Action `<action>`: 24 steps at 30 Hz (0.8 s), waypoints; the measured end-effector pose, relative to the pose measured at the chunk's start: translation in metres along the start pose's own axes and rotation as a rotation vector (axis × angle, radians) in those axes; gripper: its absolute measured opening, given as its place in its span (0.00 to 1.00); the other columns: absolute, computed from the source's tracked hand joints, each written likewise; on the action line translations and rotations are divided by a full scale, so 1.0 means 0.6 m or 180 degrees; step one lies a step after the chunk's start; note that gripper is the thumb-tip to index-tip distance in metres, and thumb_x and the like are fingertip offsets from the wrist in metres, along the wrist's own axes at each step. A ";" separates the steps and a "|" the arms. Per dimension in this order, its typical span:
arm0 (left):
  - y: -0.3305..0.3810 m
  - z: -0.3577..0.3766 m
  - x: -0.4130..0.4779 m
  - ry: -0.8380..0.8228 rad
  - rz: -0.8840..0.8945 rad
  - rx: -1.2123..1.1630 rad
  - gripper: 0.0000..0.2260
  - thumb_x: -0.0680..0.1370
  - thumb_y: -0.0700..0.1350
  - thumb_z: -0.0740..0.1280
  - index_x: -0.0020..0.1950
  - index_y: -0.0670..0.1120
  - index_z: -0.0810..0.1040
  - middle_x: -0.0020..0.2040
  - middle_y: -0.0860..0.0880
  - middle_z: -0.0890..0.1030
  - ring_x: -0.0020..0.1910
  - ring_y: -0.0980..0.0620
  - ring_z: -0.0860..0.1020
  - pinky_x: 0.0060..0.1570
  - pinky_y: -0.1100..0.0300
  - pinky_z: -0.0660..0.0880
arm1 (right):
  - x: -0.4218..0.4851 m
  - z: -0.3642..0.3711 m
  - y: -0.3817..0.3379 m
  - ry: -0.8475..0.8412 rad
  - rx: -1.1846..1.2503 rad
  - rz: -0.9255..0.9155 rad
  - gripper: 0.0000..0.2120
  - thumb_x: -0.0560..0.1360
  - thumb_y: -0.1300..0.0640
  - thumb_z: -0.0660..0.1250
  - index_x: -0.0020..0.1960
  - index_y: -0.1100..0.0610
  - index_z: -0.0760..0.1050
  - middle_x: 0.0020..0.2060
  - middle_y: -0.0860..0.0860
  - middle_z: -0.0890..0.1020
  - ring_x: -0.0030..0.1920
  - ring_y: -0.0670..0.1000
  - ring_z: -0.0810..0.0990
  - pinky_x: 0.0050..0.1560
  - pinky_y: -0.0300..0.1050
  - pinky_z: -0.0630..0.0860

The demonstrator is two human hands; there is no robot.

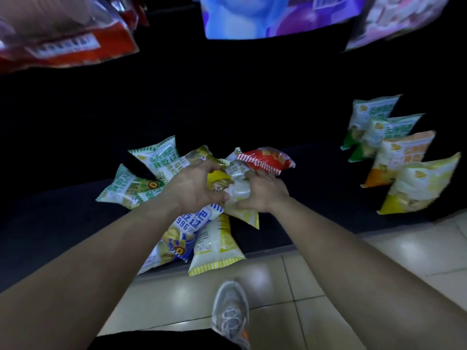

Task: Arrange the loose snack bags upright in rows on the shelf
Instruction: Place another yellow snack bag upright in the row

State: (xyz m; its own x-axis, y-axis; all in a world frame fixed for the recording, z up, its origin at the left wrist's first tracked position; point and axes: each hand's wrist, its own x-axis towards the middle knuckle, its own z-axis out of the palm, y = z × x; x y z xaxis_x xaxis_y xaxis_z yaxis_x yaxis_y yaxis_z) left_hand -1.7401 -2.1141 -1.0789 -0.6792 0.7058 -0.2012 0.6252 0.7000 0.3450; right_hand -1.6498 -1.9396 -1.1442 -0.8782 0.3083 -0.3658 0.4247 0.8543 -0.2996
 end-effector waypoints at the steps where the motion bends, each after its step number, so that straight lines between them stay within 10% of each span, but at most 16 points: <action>1: -0.003 -0.001 0.001 0.0027 -0.0013 -0.0043 0.35 0.70 0.62 0.74 0.73 0.53 0.67 0.70 0.50 0.71 0.66 0.48 0.73 0.59 0.51 0.74 | 0.010 0.008 -0.009 -0.0025 0.0005 0.0039 0.51 0.61 0.29 0.74 0.76 0.51 0.62 0.71 0.53 0.69 0.69 0.58 0.69 0.61 0.54 0.72; 14: 0.016 -0.028 0.005 0.0236 0.0049 -0.0222 0.34 0.70 0.64 0.73 0.71 0.53 0.69 0.68 0.52 0.71 0.65 0.50 0.72 0.59 0.52 0.74 | -0.058 -0.082 0.059 0.0288 -0.0124 0.0045 0.40 0.58 0.29 0.75 0.66 0.41 0.72 0.57 0.47 0.82 0.58 0.53 0.80 0.48 0.46 0.73; 24: 0.256 -0.090 -0.069 0.0643 0.1330 0.0227 0.41 0.65 0.65 0.75 0.74 0.53 0.66 0.69 0.53 0.70 0.68 0.50 0.67 0.67 0.50 0.68 | -0.340 -0.267 0.141 0.0424 -0.0605 0.0144 0.45 0.57 0.28 0.75 0.71 0.40 0.68 0.60 0.46 0.79 0.61 0.53 0.76 0.50 0.48 0.72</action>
State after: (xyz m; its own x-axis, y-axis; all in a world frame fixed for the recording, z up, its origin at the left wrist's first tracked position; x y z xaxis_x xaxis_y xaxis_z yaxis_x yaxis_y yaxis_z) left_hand -1.6368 -2.0414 -0.9681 -0.4205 0.8984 0.1266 0.8811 0.3711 0.2933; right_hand -1.4701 -1.8631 -0.9536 -0.8858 0.3897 -0.2519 0.4263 0.8979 -0.1097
